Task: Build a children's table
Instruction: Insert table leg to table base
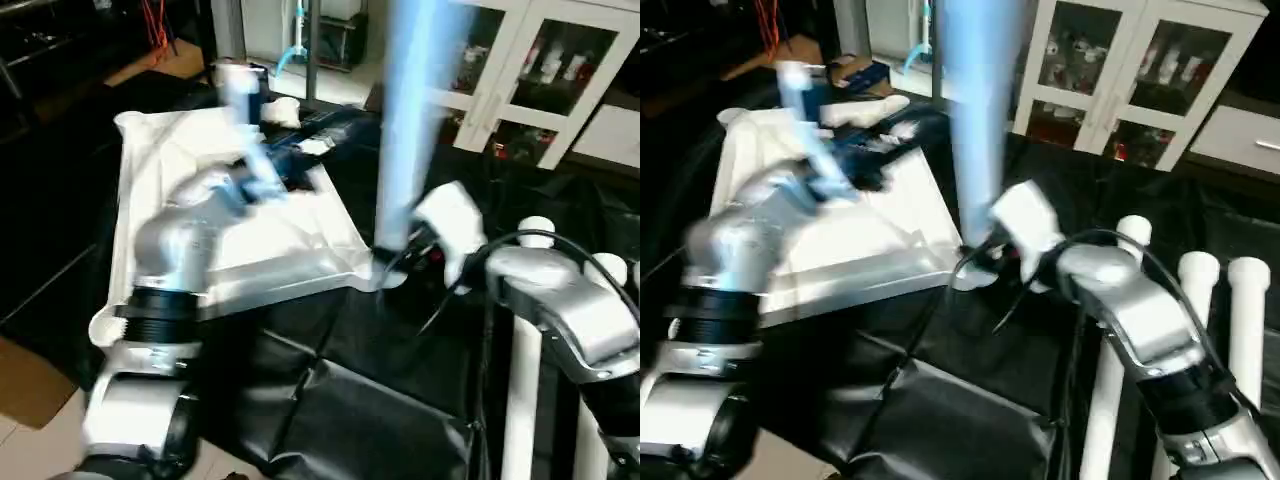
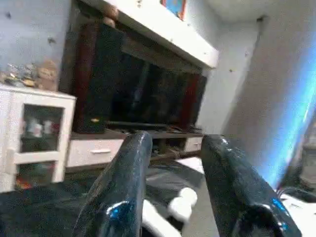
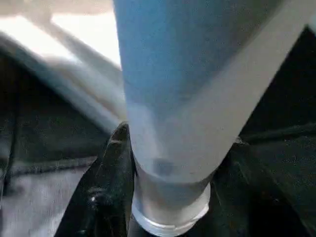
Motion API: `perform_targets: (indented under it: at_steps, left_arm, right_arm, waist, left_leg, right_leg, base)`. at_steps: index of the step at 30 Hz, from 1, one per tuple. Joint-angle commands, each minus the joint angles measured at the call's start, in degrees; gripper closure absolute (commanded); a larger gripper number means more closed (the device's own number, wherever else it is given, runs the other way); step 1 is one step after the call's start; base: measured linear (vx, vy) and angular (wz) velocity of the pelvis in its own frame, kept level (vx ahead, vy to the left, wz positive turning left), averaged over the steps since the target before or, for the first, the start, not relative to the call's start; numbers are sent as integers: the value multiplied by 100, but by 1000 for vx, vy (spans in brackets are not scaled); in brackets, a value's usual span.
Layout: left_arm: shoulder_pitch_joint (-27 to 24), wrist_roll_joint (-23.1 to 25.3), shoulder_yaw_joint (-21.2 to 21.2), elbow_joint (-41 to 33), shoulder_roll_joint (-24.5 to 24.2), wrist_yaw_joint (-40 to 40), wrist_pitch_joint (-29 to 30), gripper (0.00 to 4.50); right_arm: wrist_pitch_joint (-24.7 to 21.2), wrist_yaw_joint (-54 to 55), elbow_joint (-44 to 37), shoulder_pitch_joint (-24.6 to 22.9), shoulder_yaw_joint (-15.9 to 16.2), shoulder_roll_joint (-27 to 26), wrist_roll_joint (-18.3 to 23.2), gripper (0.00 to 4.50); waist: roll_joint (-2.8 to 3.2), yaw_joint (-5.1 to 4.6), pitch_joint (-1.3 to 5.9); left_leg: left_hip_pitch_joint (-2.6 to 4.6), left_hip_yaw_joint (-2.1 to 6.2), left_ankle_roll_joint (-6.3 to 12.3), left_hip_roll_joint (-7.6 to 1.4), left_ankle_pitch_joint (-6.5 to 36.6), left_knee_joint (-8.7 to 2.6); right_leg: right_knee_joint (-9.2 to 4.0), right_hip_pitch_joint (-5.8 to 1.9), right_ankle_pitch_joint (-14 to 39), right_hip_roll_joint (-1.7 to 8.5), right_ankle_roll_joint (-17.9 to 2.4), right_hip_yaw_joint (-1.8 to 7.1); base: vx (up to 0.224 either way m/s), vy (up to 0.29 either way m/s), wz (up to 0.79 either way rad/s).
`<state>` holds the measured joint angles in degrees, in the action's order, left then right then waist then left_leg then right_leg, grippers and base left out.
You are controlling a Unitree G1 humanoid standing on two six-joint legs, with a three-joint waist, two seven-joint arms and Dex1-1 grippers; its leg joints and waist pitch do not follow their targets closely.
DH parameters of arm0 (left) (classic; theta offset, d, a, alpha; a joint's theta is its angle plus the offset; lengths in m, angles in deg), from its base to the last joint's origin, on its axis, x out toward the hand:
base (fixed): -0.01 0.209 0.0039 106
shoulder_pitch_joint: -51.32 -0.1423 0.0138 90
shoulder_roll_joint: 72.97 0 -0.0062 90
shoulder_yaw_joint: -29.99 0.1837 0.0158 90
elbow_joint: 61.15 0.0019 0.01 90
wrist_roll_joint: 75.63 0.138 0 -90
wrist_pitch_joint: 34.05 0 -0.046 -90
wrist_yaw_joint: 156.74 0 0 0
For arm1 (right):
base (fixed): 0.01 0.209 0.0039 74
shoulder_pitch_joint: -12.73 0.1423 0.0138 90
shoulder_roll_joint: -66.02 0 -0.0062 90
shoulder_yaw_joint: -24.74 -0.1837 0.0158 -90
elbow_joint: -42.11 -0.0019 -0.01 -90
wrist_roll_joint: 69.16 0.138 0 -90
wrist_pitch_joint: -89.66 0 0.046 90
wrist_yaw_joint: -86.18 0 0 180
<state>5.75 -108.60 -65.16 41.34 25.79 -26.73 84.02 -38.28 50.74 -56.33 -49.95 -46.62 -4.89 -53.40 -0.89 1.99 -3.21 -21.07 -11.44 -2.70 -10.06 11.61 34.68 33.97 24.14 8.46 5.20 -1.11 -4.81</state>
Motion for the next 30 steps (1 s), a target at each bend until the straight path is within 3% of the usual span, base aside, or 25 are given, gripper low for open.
perform_targets:
  at_steps: [1, 4, 6, 9, 10, 14, 17, 20, 22, 26, 27, 30]
  left_arm:
    - [136, 30, 129, -101, 85, 146, 74, 220]
    - [260, 64, -17, 83, 182, 436, 112, 205]
    - [257, -256, -177, -27, 248, 443, 270, 187]
    - [178, -706, -324, -279, 251, 342, 581, 163]
    - [70, -571, -193, -331, 95, 194, 564, 163]
    - [-139, -384, -1, -393, -169, -105, 530, 127]
    - [-248, -516, 19, -582, -238, -238, 675, 101]
    - [-269, -612, 20, -713, -232, -214, 730, 78]
    - [-190, -623, -24, -686, -168, -86, 672, 69]
    - [-7, -629, -156, -524, -21, 99, 407, 38]
    - [7, -709, -200, -535, 7, 96, 436, 11]
    - [-9, -813, -269, -601, 56, 131, 530, 2]
  right_arm:
    - [-88, -74, -161, 177, 165, 85, -218, 265]
    - [-143, -136, -206, 220, 243, 142, -377, 265]
    - [-197, -142, -215, 205, 208, 142, -353, 265]
    - [-168, 121, -120, 266, -7, -9, -309, 265]
    - [-142, 370, -9, 386, -295, -184, -247, 265]
    - [-186, 549, 173, 563, -569, -243, -300, 265]
    - [-209, 438, 223, 556, -491, -149, -434, 265]
    - [-315, 228, 76, 473, -274, -34, -485, 265]
    - [-378, 128, -40, 402, -141, -4, -486, 265]
    - [-465, -102, -180, 259, 185, 121, -514, 265]
    - [-468, -145, -199, 222, 254, 158, -532, 265]
    - [-480, -135, -191, 190, 260, 124, -550, 265]
  waist:
    - [-29, 32, 405]
    - [-14, 27, 398]
    - [-10, 29, 399]
    - [-2, 36, 417]
    - [1, 31, 420]
    - [27, 19, 410]
    - [39, 55, 417]
    - [26, 65, 418]
    - [-4, 62, 411]
    - [5, 74, 405]
    - [5, 76, 402]
    - [14, 67, 412]
  left_leg:
    - [25, 133, 282, -282, 804, -368]
    - [44, 138, 244, -284, 935, -367]
    - [45, 142, 232, -292, 925, -369]
    - [47, 143, 234, -290, 827, -364]
    - [45, 149, 261, -296, 771, -368]
    - [69, 132, 227, -284, 776, -370]
    - [101, 123, 175, -294, 752, -367]
    - [72, 129, 212, -297, 665, -365]
    - [67, 121, 234, -288, 723, -364]
    - [65, 137, 224, -292, 810, -360]
    - [64, 142, 216, -297, 819, -364]
    - [57, 142, 177, -287, 851, -358]
  right_leg:
    - [-361, -400, 1279, 323, -1194, 308]
    - [-395, -380, 1524, 310, -1116, 297]
    - [-375, -390, 1449, 318, -1146, 298]
    - [-341, -386, 1242, 318, -1238, 300]
    - [-333, -383, 1136, 314, -1278, 297]
    - [-333, -376, 1197, 294, -1234, 301]
    - [-313, -370, 1100, 293, -1281, 309]
    - [-293, -396, 929, 304, -1314, 311]
    - [-309, -404, 1000, 304, -1301, 314]
    - [-338, -409, 1248, 314, -1192, 311]
    - [-339, -408, 1280, 320, -1176, 312]
    - [-340, -412, 1299, 318, -1180, 309]
  base:
    - [0, 0, 0]
    - [0, 0, 0]
    - [0, 0, 0]
    - [0, 0, 0]
    - [0, 0, 0]
    - [0, 0, 0]
    - [0, 0, 0]
    - [0, 0, 0]
    - [0, 0, 0]
    - [0, 0, 0]
    - [0, 0, 0]
    - [0, 0, 0]
